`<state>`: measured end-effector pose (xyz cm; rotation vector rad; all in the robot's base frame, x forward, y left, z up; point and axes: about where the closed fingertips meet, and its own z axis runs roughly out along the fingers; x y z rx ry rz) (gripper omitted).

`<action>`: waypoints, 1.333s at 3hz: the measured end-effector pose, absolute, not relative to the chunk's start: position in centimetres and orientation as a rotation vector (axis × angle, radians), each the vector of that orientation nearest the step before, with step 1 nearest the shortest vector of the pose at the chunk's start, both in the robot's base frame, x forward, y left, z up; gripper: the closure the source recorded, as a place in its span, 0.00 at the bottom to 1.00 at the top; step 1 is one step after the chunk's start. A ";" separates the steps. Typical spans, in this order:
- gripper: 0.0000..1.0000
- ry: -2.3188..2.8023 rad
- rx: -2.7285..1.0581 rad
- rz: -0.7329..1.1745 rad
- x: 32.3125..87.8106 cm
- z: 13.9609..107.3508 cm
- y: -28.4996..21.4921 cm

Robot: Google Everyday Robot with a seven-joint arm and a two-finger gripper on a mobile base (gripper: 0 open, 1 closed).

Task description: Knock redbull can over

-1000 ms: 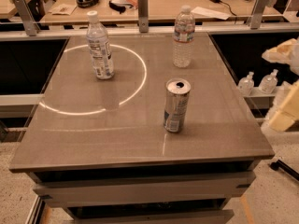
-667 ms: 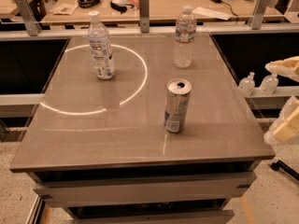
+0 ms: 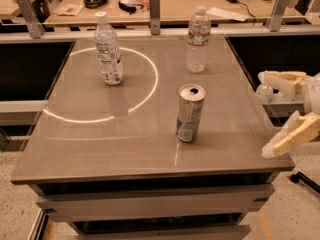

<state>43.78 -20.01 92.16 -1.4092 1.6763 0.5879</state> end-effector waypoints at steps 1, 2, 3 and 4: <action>0.00 1.551 -1.378 0.706 43.5 92.7 -17.1; 0.00 1.532 -1.374 0.720 43.5 93.1 -16.5; 0.00 1.556 -1.339 0.730 43.2 93.4 -16.9; 0.00 1.551 -1.263 0.741 43.5 92.2 -15.9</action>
Offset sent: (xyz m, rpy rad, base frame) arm -0.0022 0.0270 0.0047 0.1192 -0.0186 0.0620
